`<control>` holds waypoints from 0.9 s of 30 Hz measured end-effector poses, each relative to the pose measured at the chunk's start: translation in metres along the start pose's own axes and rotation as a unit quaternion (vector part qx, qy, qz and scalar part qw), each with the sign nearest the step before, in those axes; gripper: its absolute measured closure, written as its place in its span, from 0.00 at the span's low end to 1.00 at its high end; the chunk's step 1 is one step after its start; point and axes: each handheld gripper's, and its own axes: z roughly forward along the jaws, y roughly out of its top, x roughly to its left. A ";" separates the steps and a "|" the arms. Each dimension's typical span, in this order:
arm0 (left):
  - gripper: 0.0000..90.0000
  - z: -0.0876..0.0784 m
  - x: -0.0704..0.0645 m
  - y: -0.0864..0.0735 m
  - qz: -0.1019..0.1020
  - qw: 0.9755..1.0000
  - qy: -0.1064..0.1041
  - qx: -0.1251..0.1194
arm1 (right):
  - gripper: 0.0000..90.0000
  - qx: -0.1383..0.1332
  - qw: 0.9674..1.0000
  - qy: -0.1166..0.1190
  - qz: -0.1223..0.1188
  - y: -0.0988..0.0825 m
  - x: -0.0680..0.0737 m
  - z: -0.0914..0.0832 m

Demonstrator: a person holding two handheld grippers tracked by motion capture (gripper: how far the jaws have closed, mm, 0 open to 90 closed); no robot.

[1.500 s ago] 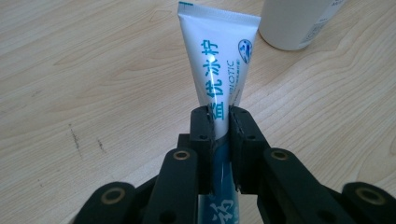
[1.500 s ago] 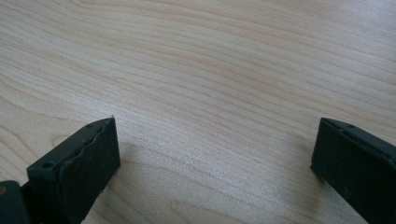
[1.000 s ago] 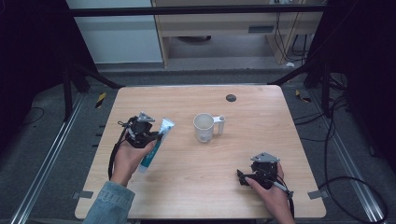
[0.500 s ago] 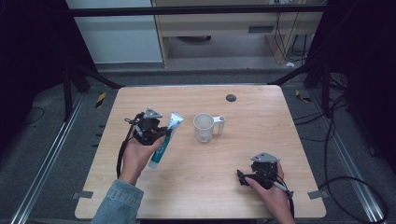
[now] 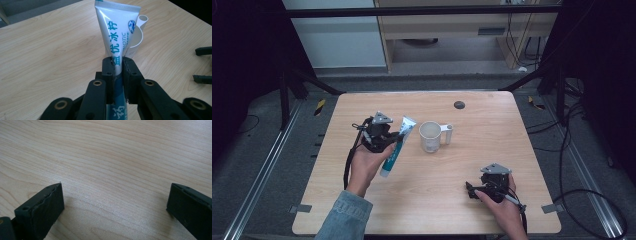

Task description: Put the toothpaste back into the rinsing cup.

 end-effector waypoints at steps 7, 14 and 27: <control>0.89 0.003 -0.004 0.008 0.003 1.000 0.000 -0.005 | 0.01 0.000 1.000 0.000 0.000 0.000 0.000 0.000; 0.90 0.006 -0.009 0.014 0.005 1.000 -0.004 -0.011 | 0.01 0.000 1.000 0.000 0.000 0.000 0.000 0.000; 0.90 0.003 -0.017 0.027 0.006 0.999 -0.006 -0.038 | 0.01 0.000 1.000 0.000 0.000 0.000 0.000 0.000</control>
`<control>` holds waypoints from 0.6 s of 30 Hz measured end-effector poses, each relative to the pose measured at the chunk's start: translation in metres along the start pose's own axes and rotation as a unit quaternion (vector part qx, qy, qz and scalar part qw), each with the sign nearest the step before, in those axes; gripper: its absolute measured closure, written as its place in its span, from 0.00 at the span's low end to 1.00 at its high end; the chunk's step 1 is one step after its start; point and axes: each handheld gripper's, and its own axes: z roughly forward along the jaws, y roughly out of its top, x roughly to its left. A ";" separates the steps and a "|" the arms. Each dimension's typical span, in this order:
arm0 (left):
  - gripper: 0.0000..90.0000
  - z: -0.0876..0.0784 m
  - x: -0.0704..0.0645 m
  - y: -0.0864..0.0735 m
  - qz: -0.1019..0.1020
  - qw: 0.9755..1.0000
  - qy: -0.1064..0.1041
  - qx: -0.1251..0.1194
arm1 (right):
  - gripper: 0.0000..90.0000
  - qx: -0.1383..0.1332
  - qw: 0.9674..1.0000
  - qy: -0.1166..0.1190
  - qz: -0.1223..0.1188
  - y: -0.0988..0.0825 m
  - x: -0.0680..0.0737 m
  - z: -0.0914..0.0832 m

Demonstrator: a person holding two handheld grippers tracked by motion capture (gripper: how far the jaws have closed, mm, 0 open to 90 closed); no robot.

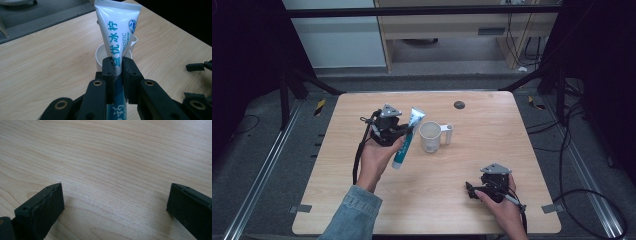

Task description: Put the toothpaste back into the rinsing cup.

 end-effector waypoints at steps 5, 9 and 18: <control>0.90 -0.002 -0.004 0.009 0.004 1.000 0.000 -0.009 | 0.01 0.000 1.000 0.000 0.000 0.000 0.000 0.000; 0.90 -0.001 -0.006 0.014 0.008 1.000 0.000 -0.011 | 0.01 0.000 1.000 0.000 0.000 0.000 0.000 0.000; 0.90 0.003 -0.006 0.021 0.009 1.000 0.002 -0.013 | 0.01 0.000 1.000 0.000 0.000 0.000 0.000 0.000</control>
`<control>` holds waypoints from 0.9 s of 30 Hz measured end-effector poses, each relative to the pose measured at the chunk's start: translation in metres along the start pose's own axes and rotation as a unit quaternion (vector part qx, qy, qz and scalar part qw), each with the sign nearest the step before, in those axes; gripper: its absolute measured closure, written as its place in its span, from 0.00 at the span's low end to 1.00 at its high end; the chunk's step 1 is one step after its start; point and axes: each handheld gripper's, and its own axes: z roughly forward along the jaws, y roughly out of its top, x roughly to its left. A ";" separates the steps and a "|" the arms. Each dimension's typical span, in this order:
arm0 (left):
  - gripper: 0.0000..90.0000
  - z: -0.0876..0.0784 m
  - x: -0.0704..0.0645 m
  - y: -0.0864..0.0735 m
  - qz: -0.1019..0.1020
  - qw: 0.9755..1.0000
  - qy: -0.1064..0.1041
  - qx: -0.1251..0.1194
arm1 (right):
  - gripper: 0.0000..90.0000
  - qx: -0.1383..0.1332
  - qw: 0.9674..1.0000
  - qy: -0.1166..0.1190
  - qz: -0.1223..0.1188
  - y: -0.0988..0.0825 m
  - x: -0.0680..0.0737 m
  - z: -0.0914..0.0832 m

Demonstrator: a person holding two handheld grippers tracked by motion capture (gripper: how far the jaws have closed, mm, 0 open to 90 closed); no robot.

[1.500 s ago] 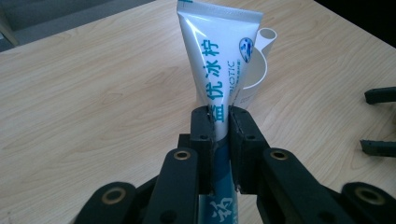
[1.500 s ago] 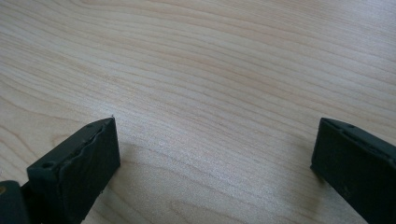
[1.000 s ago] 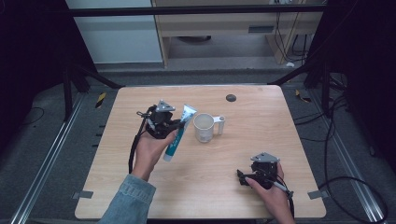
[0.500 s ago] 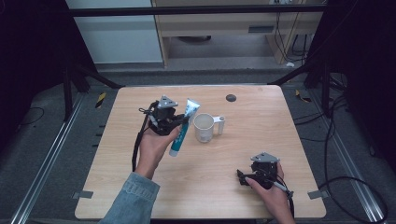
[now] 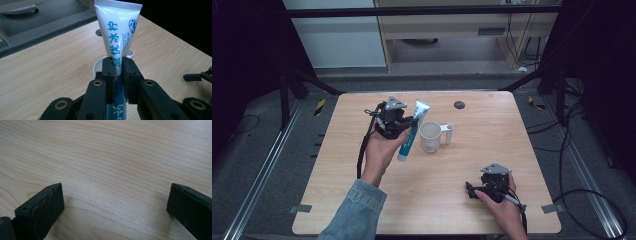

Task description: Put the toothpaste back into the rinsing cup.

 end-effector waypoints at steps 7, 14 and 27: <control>0.90 0.005 -0.005 0.001 -0.001 1.000 0.004 -0.001 | 0.01 0.000 1.000 0.000 0.000 0.000 0.000 0.000; 0.90 0.014 -0.014 0.008 0.000 1.000 0.010 -0.015 | 0.01 0.000 1.000 0.000 -0.001 0.000 0.000 0.000; 0.90 0.037 -0.030 0.022 0.010 1.000 0.007 -0.026 | 0.02 -0.001 1.000 0.001 -0.002 0.000 -0.001 0.000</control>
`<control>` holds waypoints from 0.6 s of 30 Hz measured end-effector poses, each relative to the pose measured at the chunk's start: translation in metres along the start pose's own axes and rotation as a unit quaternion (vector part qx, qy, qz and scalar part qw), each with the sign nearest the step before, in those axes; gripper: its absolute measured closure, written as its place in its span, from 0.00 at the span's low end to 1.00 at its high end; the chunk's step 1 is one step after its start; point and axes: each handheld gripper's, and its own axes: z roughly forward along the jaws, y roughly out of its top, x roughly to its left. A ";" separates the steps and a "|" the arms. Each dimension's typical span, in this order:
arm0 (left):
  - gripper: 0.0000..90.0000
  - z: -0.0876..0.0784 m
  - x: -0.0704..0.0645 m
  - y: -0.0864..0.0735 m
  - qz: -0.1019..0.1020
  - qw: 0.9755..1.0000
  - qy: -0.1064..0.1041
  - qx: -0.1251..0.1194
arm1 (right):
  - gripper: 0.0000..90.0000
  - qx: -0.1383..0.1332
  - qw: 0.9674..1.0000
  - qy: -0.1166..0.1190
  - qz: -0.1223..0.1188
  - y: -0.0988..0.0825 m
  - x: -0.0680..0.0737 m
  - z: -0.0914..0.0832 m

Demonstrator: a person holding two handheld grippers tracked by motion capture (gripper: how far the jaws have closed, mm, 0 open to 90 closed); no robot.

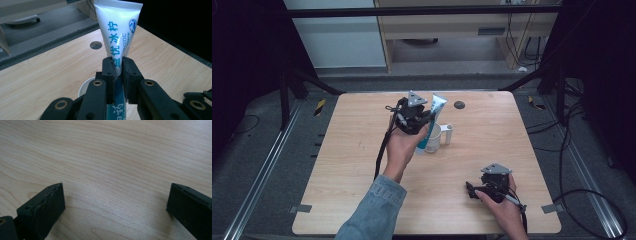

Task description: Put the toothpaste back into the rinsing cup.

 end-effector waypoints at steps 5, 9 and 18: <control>0.90 0.002 -0.001 0.005 -0.005 1.000 0.001 -0.011 | 0.02 0.000 1.000 0.000 0.000 0.000 0.000 0.000; 0.90 0.004 0.000 0.009 -0.002 1.000 -0.003 -0.017 | 0.02 0.000 1.000 0.000 0.000 0.000 0.000 0.000; 0.90 0.006 0.001 0.015 0.002 1.000 -0.003 -0.024 | 0.02 0.000 1.000 -0.001 -0.002 0.000 0.000 0.000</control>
